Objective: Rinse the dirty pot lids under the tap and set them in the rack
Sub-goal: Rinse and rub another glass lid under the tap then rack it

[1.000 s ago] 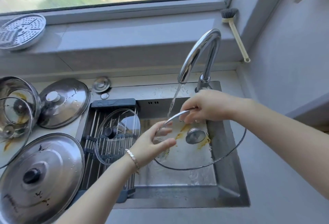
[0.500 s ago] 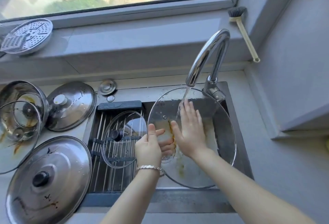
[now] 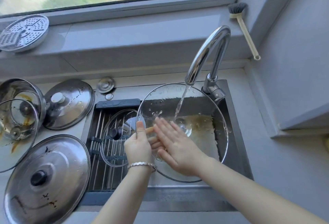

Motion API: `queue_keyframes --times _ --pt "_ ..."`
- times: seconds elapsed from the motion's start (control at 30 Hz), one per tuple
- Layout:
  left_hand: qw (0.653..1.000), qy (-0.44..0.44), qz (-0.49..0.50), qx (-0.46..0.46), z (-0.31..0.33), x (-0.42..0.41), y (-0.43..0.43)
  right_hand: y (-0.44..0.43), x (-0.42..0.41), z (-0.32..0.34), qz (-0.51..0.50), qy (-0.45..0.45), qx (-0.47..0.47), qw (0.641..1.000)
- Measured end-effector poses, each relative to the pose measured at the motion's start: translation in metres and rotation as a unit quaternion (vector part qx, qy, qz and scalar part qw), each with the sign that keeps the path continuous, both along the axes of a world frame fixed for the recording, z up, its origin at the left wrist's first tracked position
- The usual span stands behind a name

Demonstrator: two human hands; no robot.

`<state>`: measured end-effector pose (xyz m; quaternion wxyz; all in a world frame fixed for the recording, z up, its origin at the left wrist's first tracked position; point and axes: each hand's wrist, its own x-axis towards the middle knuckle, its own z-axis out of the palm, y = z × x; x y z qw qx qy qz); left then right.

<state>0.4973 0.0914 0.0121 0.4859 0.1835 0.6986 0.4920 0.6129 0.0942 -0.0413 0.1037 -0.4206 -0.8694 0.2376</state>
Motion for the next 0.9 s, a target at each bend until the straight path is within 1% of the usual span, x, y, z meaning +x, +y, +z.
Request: queue_keyframes --times 0.03,0.07,0.13,0.17,0.2,0.3,0.33,0.37,0.4,0.47,0.5,0.53,0.6,0.63,0.67,0.7,0.77,0.8,0.83,0.9 --pt "1.000 0.001 0.003 -0.002 -0.001 -0.003 -0.001 -0.003 0.006 0.000 0.035 -0.018 0.012 0.999" --pt "1.000 0.003 0.004 -0.004 -0.002 -0.006 -0.002 -0.003 0.014 -0.002 0.035 -0.045 0.017 0.998" --pt "1.000 0.006 0.003 -0.007 -0.003 -0.008 -0.003 -0.001 0.026 -0.004 -0.014 -0.090 0.002 0.996" --pt "1.000 0.009 0.004 -0.007 -0.004 -0.009 -0.003 -0.002 0.027 -0.003 -0.025 -0.093 -0.011 0.995" --pt "1.000 0.015 0.005 -0.008 -0.004 -0.008 -0.002 -0.005 0.025 -0.001 -0.013 -0.081 -0.020 0.996" --pt "1.000 0.021 0.016 -0.011 -0.005 -0.008 -0.001 -0.022 0.025 -0.006 0.088 -0.051 -0.030 0.994" --pt "0.999 0.018 0.027 -0.012 -0.005 -0.008 -0.002 -0.023 0.033 -0.007 0.096 -0.057 -0.028 0.993" --pt "0.999 0.014 0.042 -0.012 -0.005 -0.009 -0.003 -0.020 0.044 -0.008 0.076 -0.074 -0.032 0.994" --pt "0.998 0.011 0.057 -0.009 -0.006 -0.009 -0.003 -0.016 0.054 -0.010 0.030 -0.100 -0.049 0.993" --pt "0.997 0.016 0.078 -0.002 -0.007 -0.008 -0.003 -0.008 0.066 -0.012 -0.087 -0.143 -0.099 0.981" --pt "0.996 0.019 0.084 0.000 -0.008 -0.006 -0.002 -0.009 0.062 -0.011 -0.120 -0.145 -0.119 0.975" --pt "0.996 0.020 0.089 0.001 -0.008 -0.003 -0.002 -0.013 0.051 -0.010 -0.121 -0.129 -0.127 0.976" --pt "0.995 0.020 0.098 0.006 -0.009 0.002 -0.001 -0.029 0.023 -0.010 -0.061 -0.068 -0.118 0.989" --pt "0.995 0.020 0.102 0.009 -0.010 0.002 -0.002 -0.034 0.016 -0.008 -0.032 -0.050 -0.106 0.993" --pt "0.994 0.019 0.107 0.012 -0.010 0.002 -0.002 -0.032 0.016 -0.006 -0.026 -0.048 -0.095 0.994" --pt "0.993 0.017 0.112 0.015 -0.011 0.000 -0.003 -0.026 0.021 -0.006 -0.045 -0.059 -0.092 0.993" --pt "0.991 0.015 0.129 0.021 -0.012 -0.005 -0.003 -0.013 0.036 -0.003 -0.116 -0.098 -0.116 0.981" --pt "0.990 0.015 0.136 0.022 -0.013 -0.006 -0.003 -0.008 0.039 0.000 -0.135 -0.110 -0.128 0.976" --pt "0.990 0.014 0.140 0.020 -0.013 -0.006 -0.004 -0.007 0.035 0.004 -0.124 -0.105 -0.130 0.978" --pt "0.990 0.003 0.143 0.010 -0.014 -0.003 -0.004 -0.010 0.010 0.012 -0.032 -0.058 -0.095 0.993"
